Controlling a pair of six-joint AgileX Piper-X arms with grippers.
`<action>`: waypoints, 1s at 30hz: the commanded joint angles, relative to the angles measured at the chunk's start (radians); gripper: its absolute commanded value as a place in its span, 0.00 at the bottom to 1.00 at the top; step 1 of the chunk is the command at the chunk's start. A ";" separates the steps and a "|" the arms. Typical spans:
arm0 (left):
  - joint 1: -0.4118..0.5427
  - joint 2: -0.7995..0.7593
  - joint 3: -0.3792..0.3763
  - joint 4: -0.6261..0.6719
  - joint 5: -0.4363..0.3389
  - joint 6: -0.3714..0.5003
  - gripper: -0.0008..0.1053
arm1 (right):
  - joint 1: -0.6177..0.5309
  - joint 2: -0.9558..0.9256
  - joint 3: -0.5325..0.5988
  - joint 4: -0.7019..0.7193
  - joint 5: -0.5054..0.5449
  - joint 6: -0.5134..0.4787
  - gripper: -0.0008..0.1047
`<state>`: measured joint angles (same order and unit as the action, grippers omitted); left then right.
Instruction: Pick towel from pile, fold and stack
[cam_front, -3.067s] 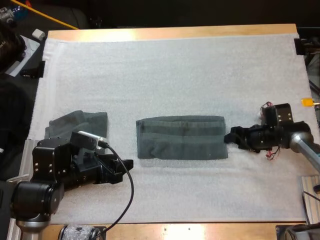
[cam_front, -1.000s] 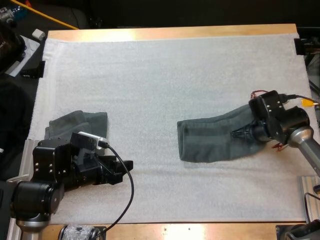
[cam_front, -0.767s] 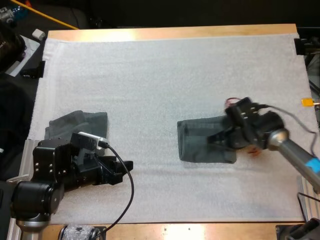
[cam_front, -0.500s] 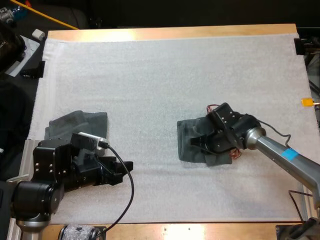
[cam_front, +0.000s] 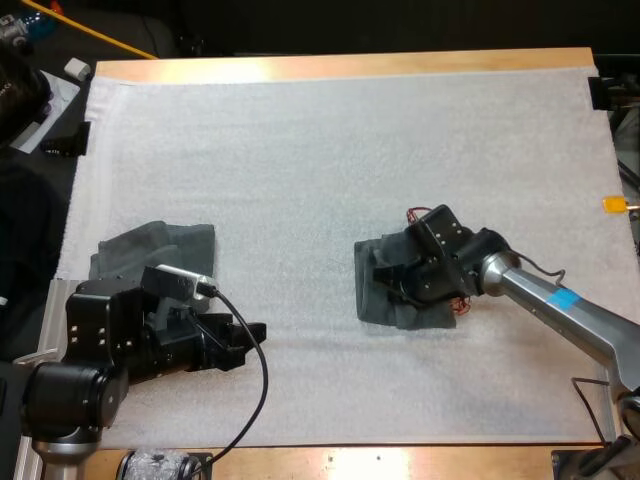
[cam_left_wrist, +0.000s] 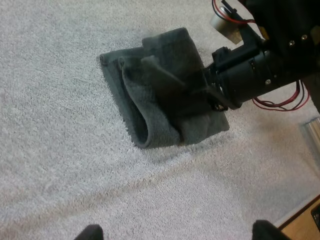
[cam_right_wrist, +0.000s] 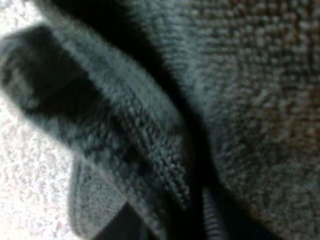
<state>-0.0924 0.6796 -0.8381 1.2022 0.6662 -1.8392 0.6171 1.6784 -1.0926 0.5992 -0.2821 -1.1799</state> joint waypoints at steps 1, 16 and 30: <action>-0.003 -0.003 -0.006 0.005 0.007 -0.002 0.56 | -0.002 0.002 -0.003 -0.005 -0.044 0.000 0.38; -0.004 -0.004 -0.003 -0.001 0.006 0.004 0.56 | 0.003 -0.051 -0.007 0.008 -0.073 -0.054 0.62; -0.001 -0.006 -0.005 -0.001 0.006 0.005 0.56 | 0.135 0.003 -0.001 -0.091 -0.100 0.030 0.62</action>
<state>-0.0924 0.6796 -0.8381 1.2022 0.6662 -1.8392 0.7431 1.6692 -1.0934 0.5200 -0.3765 -1.1651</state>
